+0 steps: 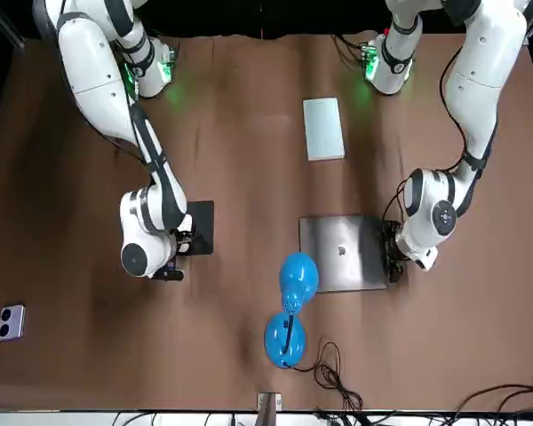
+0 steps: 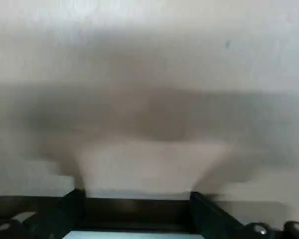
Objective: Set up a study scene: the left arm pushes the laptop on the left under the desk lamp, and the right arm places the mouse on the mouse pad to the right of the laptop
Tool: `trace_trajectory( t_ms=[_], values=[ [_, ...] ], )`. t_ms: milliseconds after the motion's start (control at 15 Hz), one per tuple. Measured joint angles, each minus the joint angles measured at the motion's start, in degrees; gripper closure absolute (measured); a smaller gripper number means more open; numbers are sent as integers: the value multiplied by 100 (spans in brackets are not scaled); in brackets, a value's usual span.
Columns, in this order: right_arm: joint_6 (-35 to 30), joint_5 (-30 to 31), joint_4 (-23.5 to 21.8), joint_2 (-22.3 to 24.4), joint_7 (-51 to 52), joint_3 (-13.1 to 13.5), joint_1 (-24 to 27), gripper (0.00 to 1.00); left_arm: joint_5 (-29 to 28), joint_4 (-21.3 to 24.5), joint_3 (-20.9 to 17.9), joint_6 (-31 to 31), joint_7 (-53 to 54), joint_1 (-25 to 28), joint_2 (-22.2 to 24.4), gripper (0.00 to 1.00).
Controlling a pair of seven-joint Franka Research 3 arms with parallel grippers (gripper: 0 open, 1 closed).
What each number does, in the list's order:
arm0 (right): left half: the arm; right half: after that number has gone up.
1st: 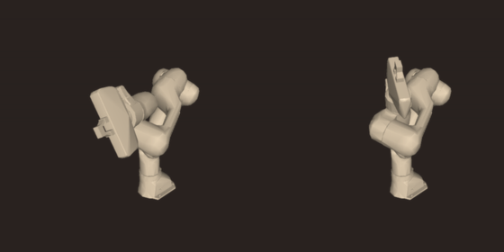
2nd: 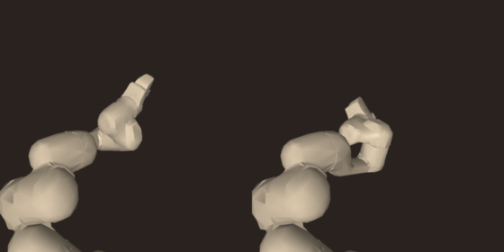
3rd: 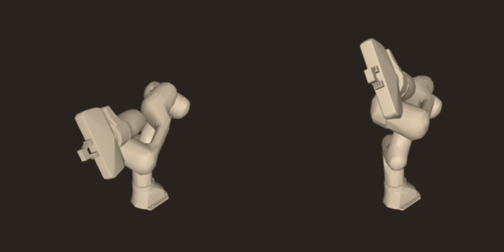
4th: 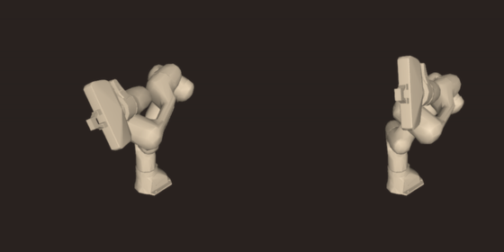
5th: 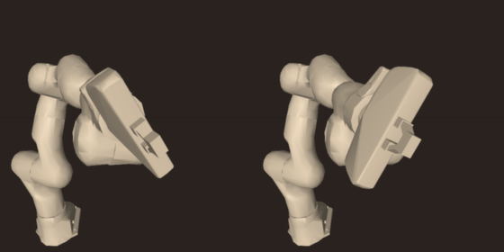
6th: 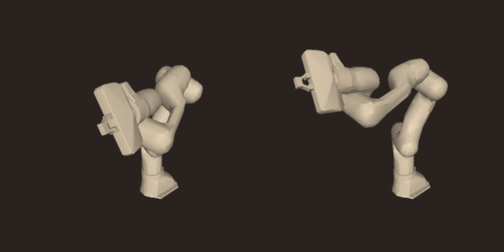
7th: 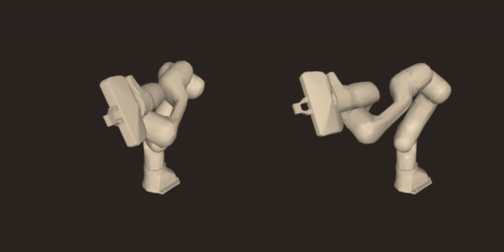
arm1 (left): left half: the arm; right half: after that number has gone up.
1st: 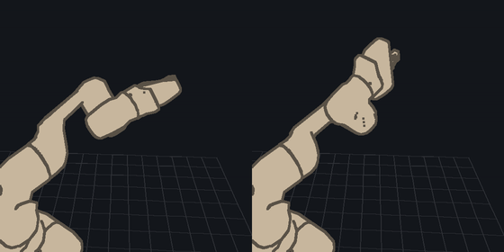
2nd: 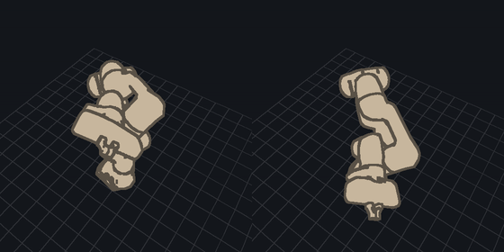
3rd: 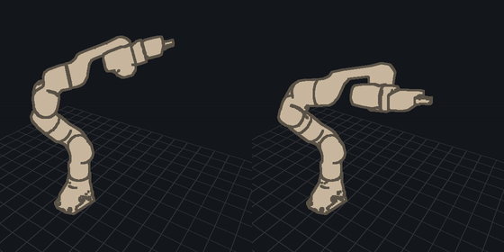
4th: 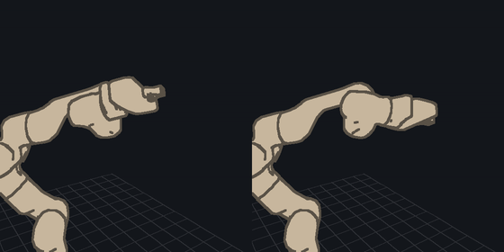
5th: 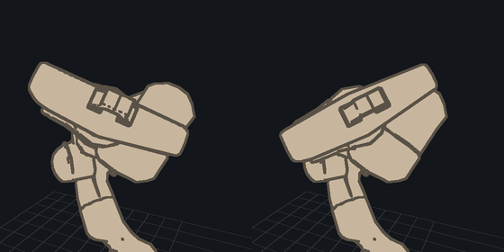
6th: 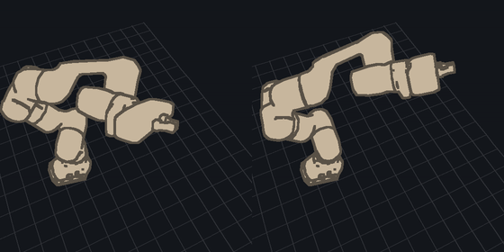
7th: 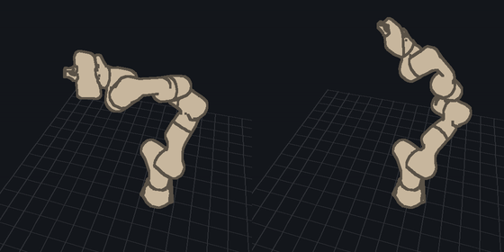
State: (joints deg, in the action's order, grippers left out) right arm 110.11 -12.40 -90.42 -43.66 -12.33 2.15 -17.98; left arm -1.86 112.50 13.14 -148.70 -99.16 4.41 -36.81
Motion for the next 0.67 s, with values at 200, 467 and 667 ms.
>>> trace_trajectory(
  t_ms=[200,467,667],
  values=[
    [-72,0,99,1,0,60,32,0,0,1,6,-4,-235,-347,4,0],
    [-1103,0,790,58,12,140,435,0,0,4,11,-5,-505,-767,4,0],
    [-2307,6,1703,176,156,147,862,0,4,5,16,-17,-717,-1102,4,0]
  ],
)
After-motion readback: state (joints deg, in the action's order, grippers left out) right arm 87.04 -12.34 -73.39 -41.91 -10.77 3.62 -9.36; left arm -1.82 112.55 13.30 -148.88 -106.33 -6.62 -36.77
